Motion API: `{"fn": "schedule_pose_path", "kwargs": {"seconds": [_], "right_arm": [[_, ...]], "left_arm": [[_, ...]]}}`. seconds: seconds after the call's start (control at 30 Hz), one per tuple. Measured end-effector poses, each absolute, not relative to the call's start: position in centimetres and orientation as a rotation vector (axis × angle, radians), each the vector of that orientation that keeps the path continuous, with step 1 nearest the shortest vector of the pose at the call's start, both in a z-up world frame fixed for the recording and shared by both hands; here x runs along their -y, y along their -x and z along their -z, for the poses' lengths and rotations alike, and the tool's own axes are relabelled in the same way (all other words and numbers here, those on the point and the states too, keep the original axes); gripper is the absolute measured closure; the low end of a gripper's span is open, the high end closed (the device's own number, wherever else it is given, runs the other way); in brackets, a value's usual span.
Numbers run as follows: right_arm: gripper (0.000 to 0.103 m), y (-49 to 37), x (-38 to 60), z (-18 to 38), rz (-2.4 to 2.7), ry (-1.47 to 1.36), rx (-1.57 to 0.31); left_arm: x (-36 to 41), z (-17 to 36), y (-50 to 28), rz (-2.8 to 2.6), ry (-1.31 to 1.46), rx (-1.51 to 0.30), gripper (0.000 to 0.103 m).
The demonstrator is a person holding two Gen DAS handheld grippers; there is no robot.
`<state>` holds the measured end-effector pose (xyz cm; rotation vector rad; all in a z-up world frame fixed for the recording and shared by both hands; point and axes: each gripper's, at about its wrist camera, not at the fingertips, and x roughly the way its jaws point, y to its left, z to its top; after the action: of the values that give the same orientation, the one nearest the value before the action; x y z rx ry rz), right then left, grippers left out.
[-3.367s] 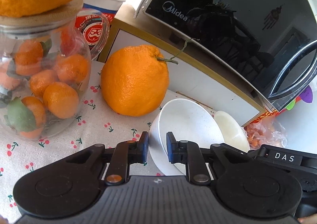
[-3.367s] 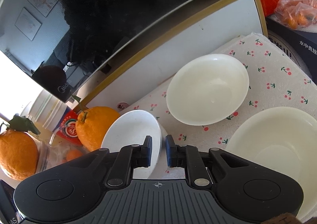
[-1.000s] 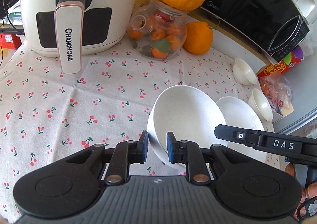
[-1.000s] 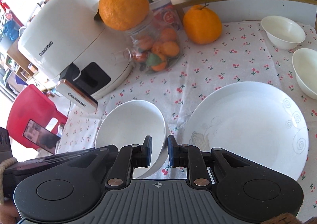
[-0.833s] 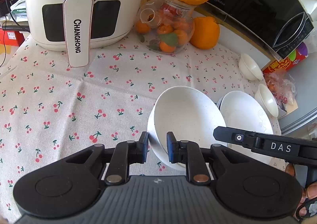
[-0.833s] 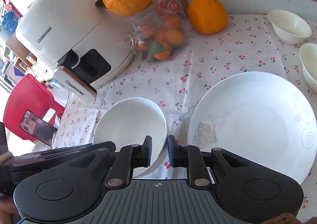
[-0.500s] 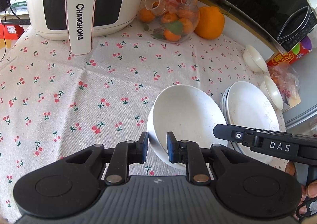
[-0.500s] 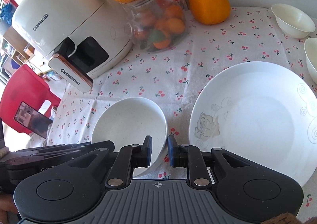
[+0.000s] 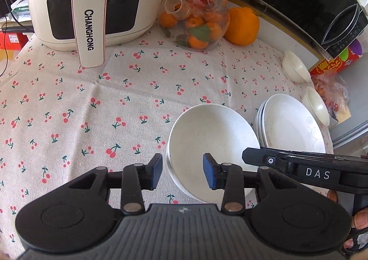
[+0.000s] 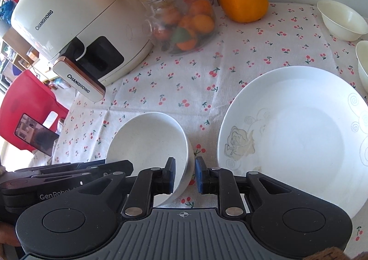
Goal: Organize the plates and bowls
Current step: 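Lower the white bowl onto the table and open both grippers, then move both tools to the larger white bowl near the microwave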
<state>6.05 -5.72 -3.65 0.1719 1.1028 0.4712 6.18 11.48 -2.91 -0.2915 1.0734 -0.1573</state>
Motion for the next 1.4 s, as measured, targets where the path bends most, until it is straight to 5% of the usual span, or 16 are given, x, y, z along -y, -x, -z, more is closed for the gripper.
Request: {"fn": "schedule_pose_path", "kwargs": {"seconds": [0.27, 0.53, 0.73, 1.4], "right_arm": [[0.065, -6.1, 6.0, 3.2, -0.470, -0.187, -1.086], [0.037, -5.8, 6.5, 1.8, -0.510, -0.209, -1.038], [0.018, -5.4, 8.6, 0.4, -0.513, -0.233, -0.975], [0.010, -4.9, 22.0, 0.0, -0.274, -0.341, -0.847]], "left_arm": [[-11.8, 2.5, -6.3, 0.141, 0.292, -1.064, 0.046], [-11.8, 1.8, -6.3, 0.139, 0.284, -1.038, 0.014], [-10.8, 0.7, -6.2, 0.128, 0.227, -0.978, 0.003], [0.2, -0.8, -7.5, 0.221, 0.051, -0.853, 0.001]]}}
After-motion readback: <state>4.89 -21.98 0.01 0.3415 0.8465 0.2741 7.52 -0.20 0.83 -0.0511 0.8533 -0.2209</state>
